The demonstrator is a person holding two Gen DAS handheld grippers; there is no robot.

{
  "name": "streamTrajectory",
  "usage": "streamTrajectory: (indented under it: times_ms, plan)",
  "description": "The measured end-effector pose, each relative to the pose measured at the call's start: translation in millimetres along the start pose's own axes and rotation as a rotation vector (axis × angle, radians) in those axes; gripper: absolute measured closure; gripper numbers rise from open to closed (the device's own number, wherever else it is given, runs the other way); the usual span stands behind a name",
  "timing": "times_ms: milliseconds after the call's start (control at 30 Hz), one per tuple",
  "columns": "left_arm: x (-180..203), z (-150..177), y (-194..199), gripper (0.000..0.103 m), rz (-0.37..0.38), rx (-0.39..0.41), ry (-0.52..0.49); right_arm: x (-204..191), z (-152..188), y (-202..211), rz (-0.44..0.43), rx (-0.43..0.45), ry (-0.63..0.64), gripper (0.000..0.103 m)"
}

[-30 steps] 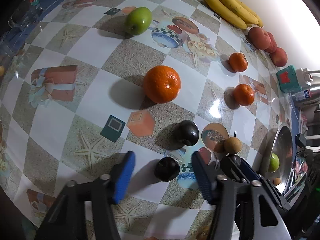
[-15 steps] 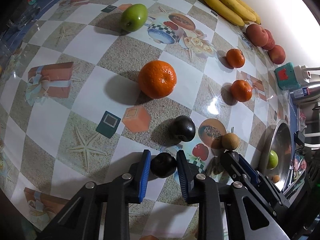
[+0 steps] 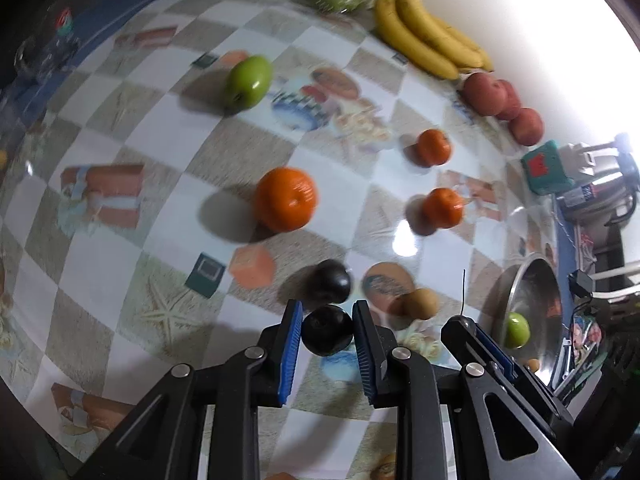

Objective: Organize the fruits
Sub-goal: 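Carry both dark plums into the steel basin and open both grippers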

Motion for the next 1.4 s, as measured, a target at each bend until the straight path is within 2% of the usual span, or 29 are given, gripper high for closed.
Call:
streamTrajectory:
  times_ms: [267,467,700,833,1000,1133,1400]
  plan:
    - [53.1,-12.5,4.2,0.075,0.038,0.035,-0.124,28.1,-20.9,16.7,0.057,0.064,-0.080,0.077]
    - [108.8,-7.1,4.9,0.075,0.098,0.029,-0.206,72.3,-31.0,35.6,0.162,0.101,-0.151,0.076]
    - [177.8,26.7,-0.4,0.075,0.194,-0.013,-0.331,149.2,-16.7,59.4,0.316,0.100,-0.301,0.076]
    - [209.4,51.0,-4.7,0.075,0.258,-0.035,-0.396,173.9,-7.8,72.5,0.358,0.107,-0.349,0.076]
    - [221.2,75.9,-18.1,0.075,0.260,-0.071,-0.453,193.4,7.3,80.6,0.398,0.087,-0.390,0.076]
    - [221.1,88.4,-26.9,0.075,0.271,-0.111,-0.444,204.6,22.1,77.7,0.407,0.044,-0.426,0.076]
    - [213.0,95.1,-36.8,0.074,0.253,-0.131,-0.433,207.9,33.4,73.4,0.410,0.006,-0.443,0.076]
Point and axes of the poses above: each gripper's, at about its wrist camera, not at the fingertips, and y roughly against the way its jaws point, x to its right, z to its underside, the point moved 10 cm from there along -y, roughly the way its jaws point, and after that the axes turned 15 degrees about x, right-handed, at the moved point
